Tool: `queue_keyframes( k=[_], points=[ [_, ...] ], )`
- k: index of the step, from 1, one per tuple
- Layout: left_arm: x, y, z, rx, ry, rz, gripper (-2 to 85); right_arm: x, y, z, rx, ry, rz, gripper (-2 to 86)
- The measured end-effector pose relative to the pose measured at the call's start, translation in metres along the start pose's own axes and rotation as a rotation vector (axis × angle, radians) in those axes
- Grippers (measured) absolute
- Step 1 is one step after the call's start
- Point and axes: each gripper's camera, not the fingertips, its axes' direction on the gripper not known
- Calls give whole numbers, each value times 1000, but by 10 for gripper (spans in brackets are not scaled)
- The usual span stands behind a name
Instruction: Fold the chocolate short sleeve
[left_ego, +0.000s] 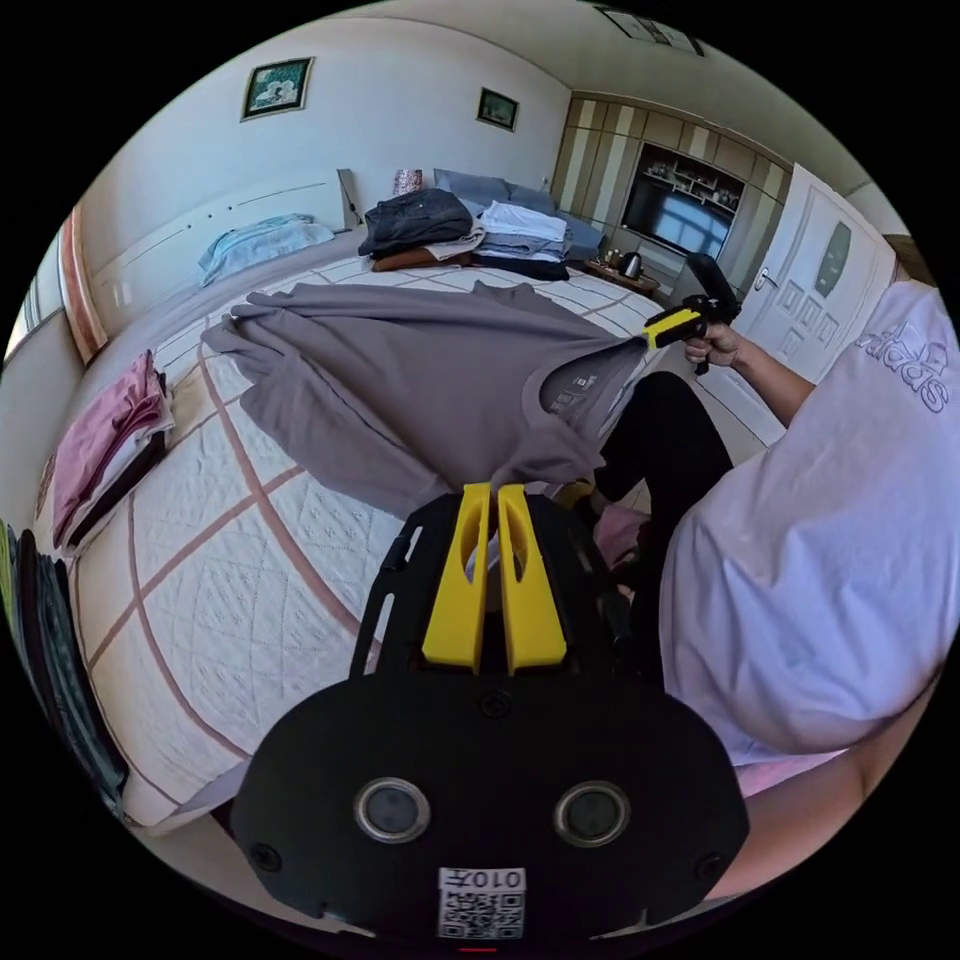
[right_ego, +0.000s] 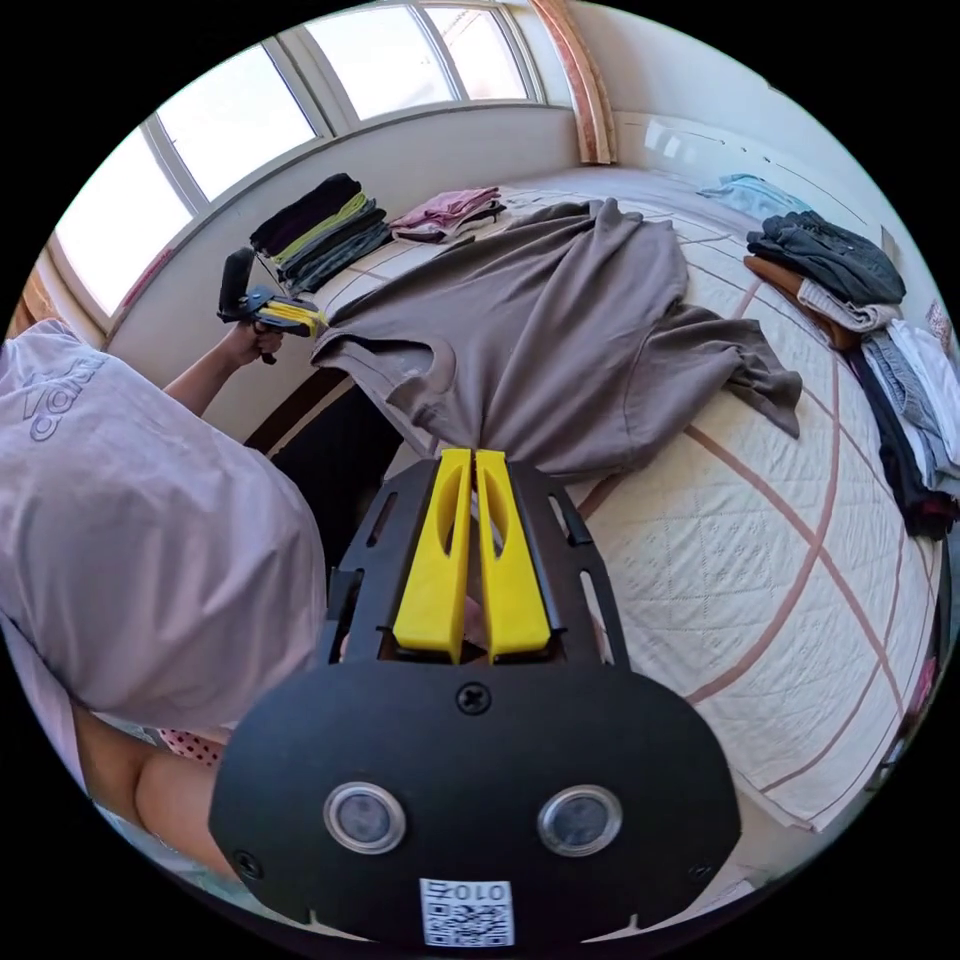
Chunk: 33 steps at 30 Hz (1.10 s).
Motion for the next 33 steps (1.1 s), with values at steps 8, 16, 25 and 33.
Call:
queue_keyframes(
  k=[8, 16, 25, 33],
  points=[
    [-38, 30, -11, 79, 93, -182, 70, 49, -3, -18, 185, 89, 132, 64],
    [-156, -37, -28, 239, -234, -540, 107, 205, -46, -31, 414, 249, 708, 112],
    [-194, -82, 31, 21, -265, -551, 88, 230, -109, 39, 76, 351, 682, 67],
    [-226, -33, -9, 182, -220, -617, 5, 236, -92, 0, -20, 487, 672, 29]
  ],
)
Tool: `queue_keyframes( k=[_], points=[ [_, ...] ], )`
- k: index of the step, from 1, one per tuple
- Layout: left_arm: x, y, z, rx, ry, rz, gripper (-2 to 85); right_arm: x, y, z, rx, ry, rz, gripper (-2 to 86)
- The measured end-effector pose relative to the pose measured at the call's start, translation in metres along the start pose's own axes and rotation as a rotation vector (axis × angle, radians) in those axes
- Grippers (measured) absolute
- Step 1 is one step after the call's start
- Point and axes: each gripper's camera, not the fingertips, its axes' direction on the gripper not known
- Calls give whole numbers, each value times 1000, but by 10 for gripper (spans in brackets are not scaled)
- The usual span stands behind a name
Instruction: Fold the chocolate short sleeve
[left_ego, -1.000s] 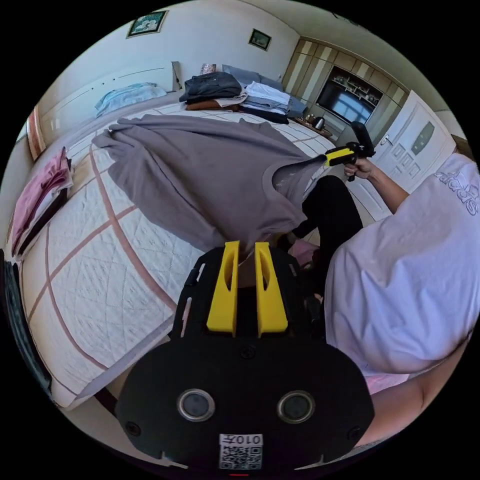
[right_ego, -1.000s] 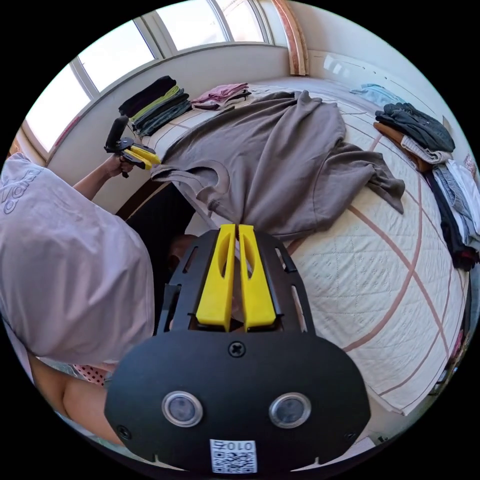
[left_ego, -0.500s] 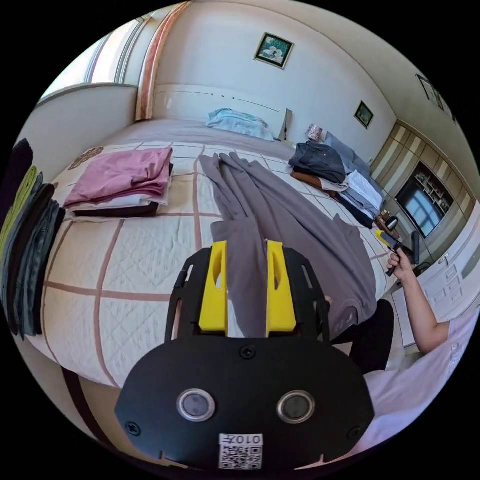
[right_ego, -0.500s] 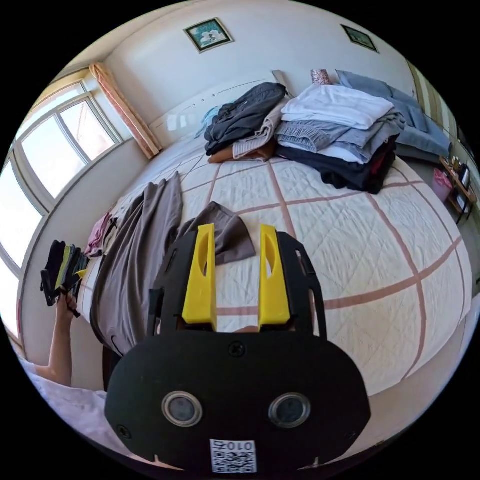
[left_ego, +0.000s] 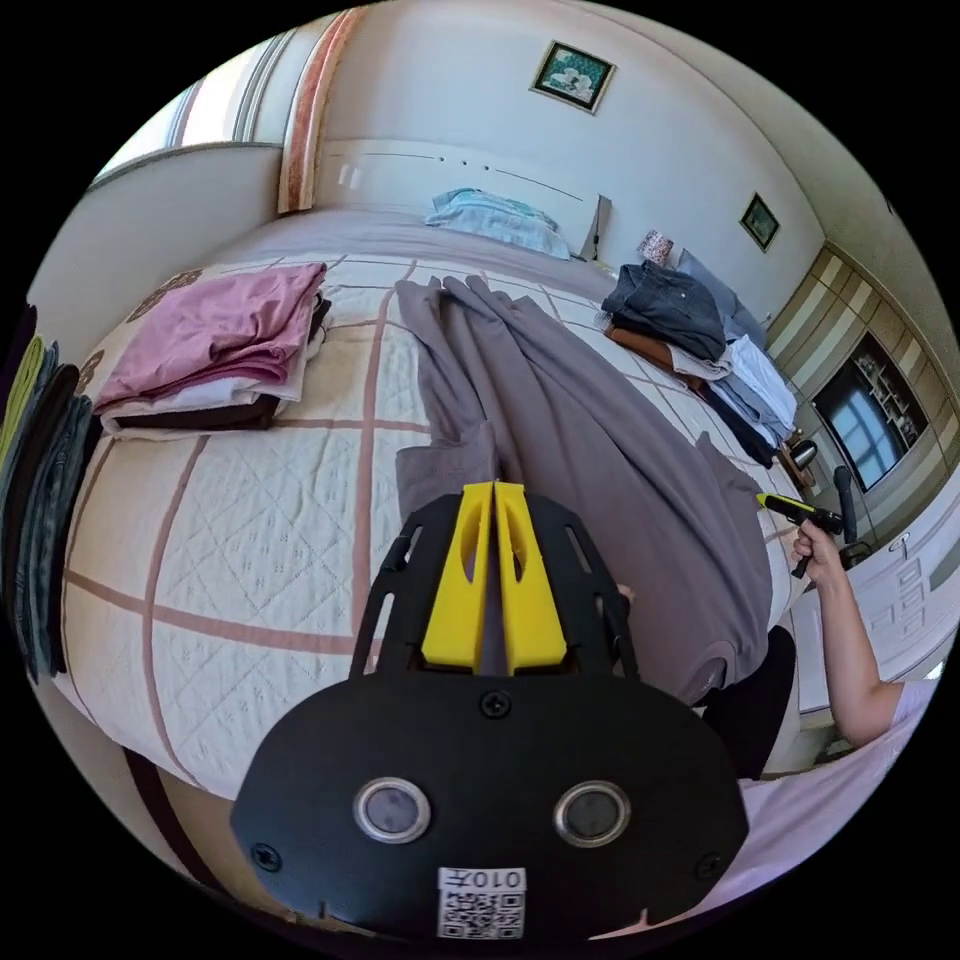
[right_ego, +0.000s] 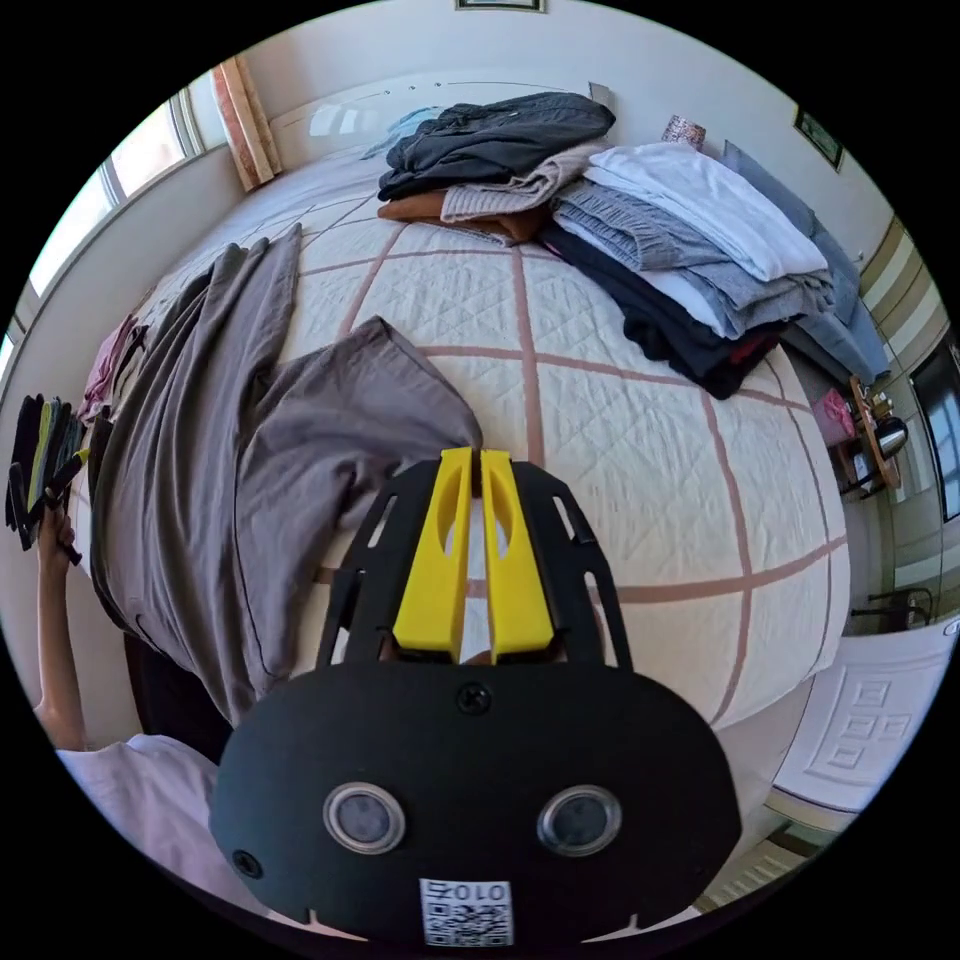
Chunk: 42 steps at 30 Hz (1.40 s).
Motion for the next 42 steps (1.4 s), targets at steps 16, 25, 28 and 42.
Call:
queue_keyframes(
  k=[16, 25, 28, 42],
  points=[
    [-162, 70, -68, 115, 130, -249, -2, 149, 85, -16, -67, 164, 388, 26],
    [-217, 141, -109, 289, 135, -367, -1, 119, 98, -4, -111, 253, 301, 37],
    [-227, 171, -114, 283, 23, -421, -2, 121, 107, -2, -111, 218, 297, 36],
    [-193, 183, -117, -4, 219, -115, 16, 61, 199, -53, 158, -329, 41, 98]
  ],
)
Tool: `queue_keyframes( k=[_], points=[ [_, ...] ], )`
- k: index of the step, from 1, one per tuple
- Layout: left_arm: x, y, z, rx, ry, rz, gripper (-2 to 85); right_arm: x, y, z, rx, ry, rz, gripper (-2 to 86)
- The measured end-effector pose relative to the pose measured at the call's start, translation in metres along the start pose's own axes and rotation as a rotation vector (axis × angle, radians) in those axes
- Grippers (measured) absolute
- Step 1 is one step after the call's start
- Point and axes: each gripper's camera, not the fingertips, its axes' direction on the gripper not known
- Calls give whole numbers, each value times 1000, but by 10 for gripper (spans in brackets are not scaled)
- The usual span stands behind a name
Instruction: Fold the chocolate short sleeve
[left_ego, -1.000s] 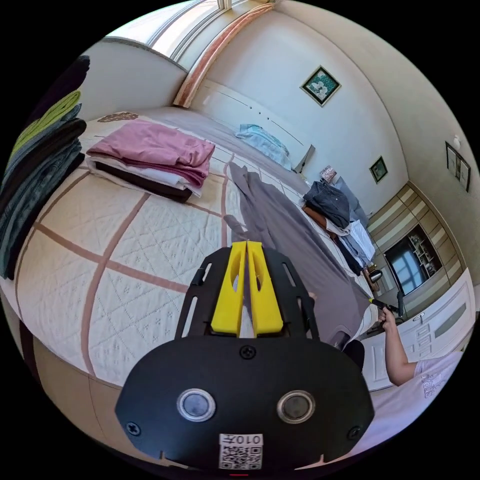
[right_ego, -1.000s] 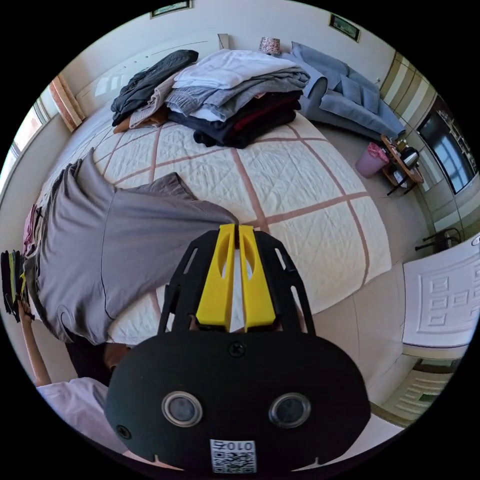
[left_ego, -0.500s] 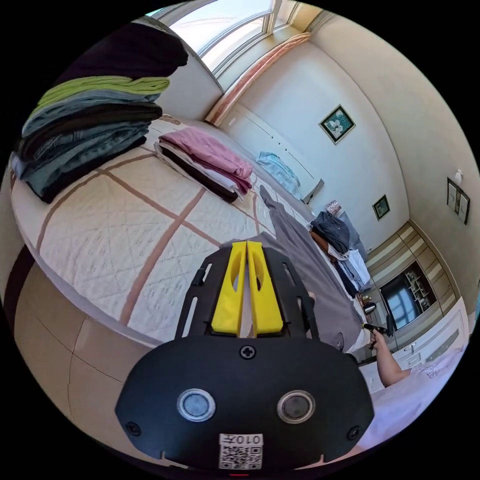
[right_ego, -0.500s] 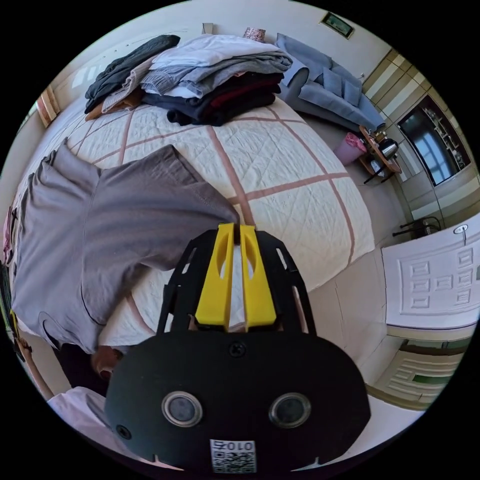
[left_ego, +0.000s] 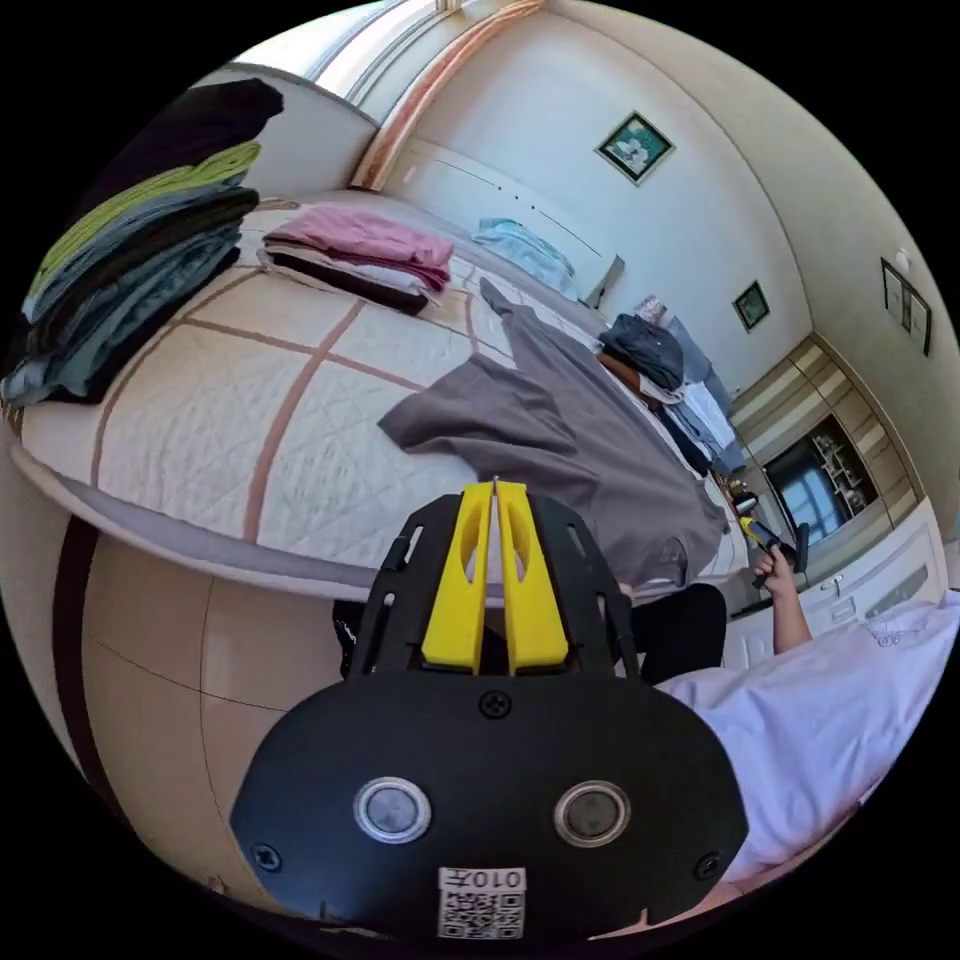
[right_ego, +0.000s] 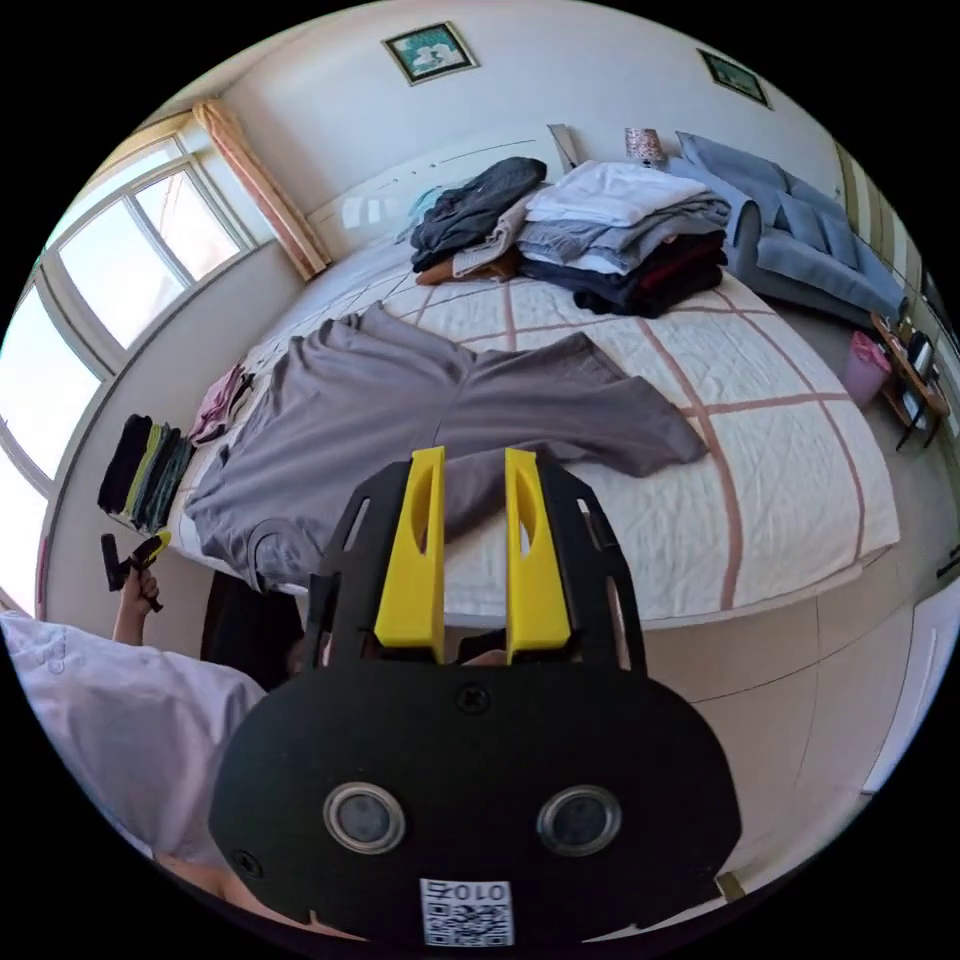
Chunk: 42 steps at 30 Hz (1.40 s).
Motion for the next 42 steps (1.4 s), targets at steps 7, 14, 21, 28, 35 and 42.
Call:
queue_keyframes(
  k=[7, 14, 21, 28, 35, 42],
  points=[
    [33, 20, 90, -140, 195, -79, 74, -33, 64, 67, -141, -84, 42, 122],
    [31, 34, 98, -137, 129, -132, 95, -14, 72, 50, -126, -19, 97, 103],
    [25, 42, 111, -129, 236, -157, 100, -12, 72, 81, -211, -204, 88, 97],
    [36, 19, 132, -175, 166, -96, 100, 0, 67, 100, -278, -179, 94, 81],
    [34, 27, 128, -156, 145, -97, 99, 17, 64, 100, -248, -189, 127, 81],
    [41, 0, 137, -129, 216, -45, 67, 4, 45, 123, -274, -229, 78, 53]
  ],
)
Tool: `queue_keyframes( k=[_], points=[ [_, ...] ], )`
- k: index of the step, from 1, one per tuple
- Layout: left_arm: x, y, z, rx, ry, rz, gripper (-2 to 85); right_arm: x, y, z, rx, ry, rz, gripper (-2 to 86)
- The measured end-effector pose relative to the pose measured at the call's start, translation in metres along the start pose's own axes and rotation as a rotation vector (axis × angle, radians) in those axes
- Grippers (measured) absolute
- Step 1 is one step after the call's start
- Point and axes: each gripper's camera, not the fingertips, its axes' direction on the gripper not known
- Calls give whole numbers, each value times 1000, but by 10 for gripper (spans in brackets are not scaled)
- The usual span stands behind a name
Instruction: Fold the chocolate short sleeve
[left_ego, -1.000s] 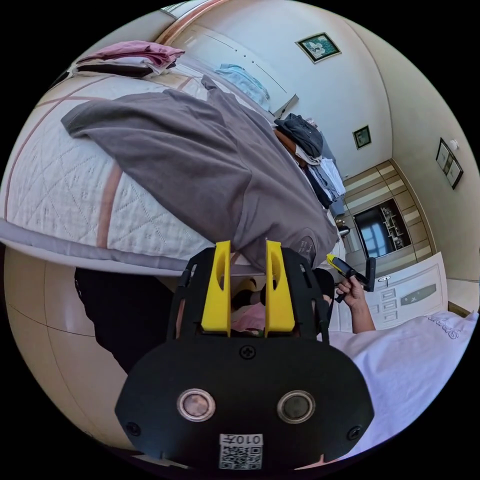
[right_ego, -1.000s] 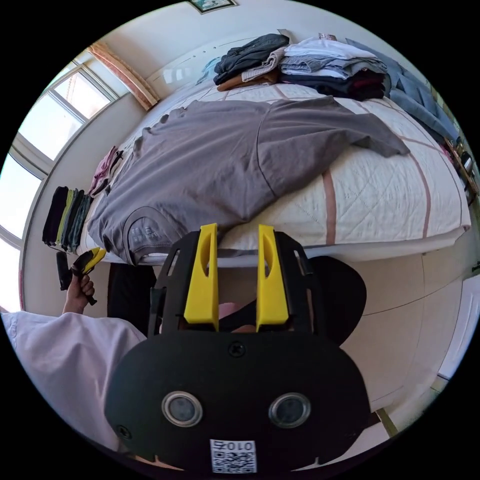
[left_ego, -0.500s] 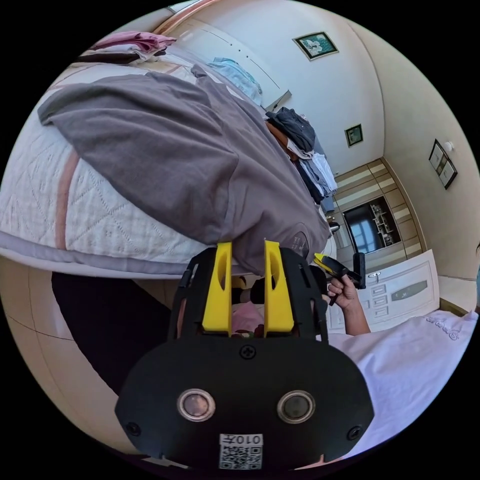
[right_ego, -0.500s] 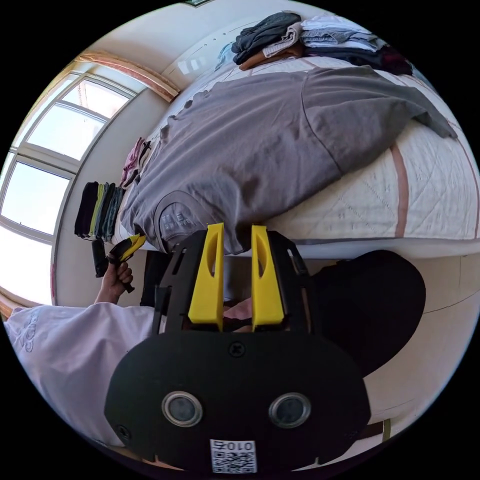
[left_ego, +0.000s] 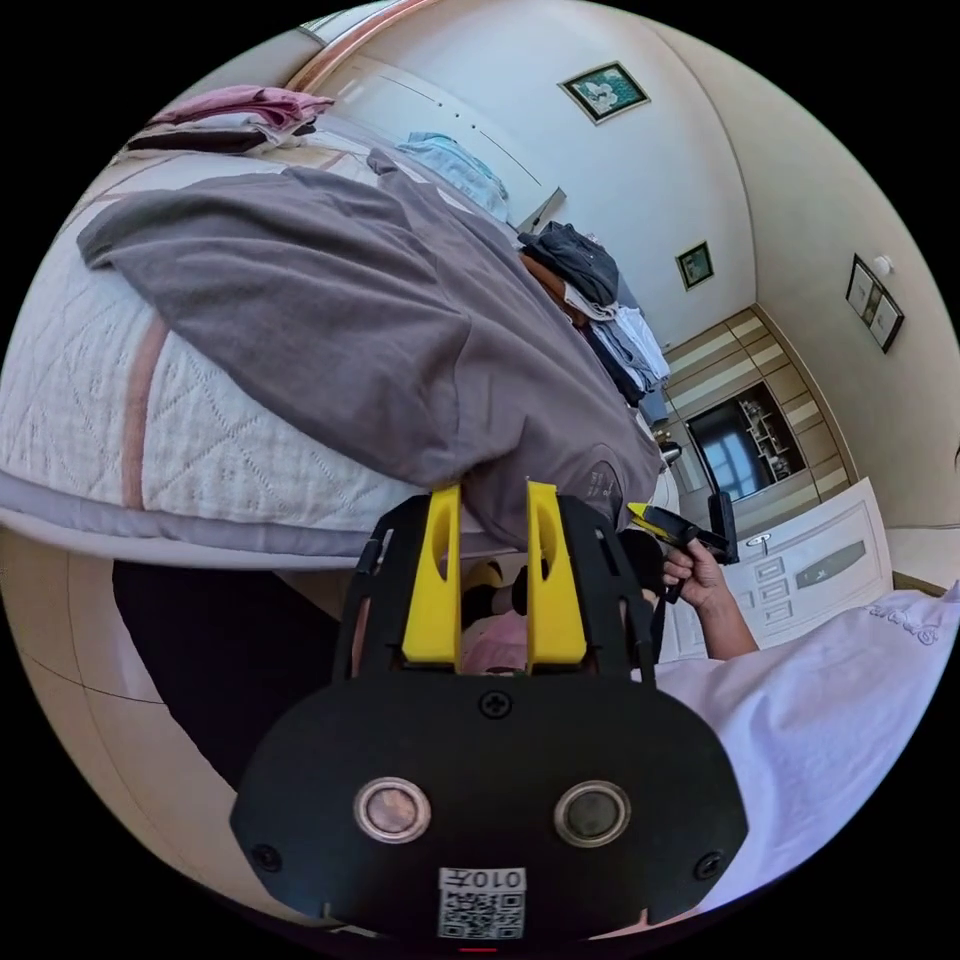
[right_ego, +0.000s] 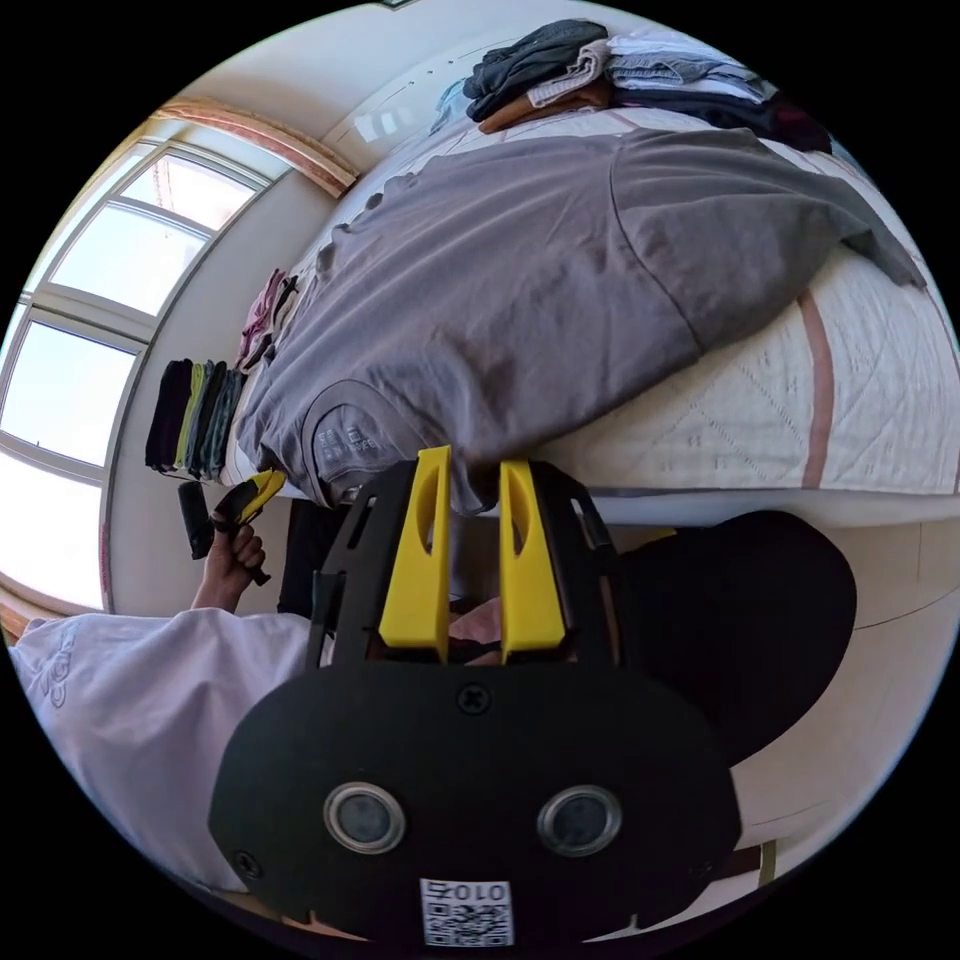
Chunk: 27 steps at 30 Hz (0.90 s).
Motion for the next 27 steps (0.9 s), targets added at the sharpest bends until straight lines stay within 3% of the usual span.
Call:
queue_keyframes(
  k=[10, 15, 18, 20, 23, 27],
  points=[
    [5, -17, 4, -31, 221, -29, 0, -12, -2, -15, -49, -53, -25, 22],
    [11, -15, -8, -64, 132, -56, -1, -29, -12, -6, -100, 38, -68, 25],
    [2, -13, 4, -28, 180, -148, 0, -41, -22, 18, -138, 109, -100, 27],
    [5, -18, 11, -41, 164, -170, 3, -64, -23, 23, -191, 269, -184, 38],
    [20, -26, 0, -71, 67, -141, 7, -82, -23, -7, -109, 400, -218, 55],
    [61, -83, -45, 11, -103, -12, 10, -114, -82, -57, 130, 356, -306, 77]
  ],
)
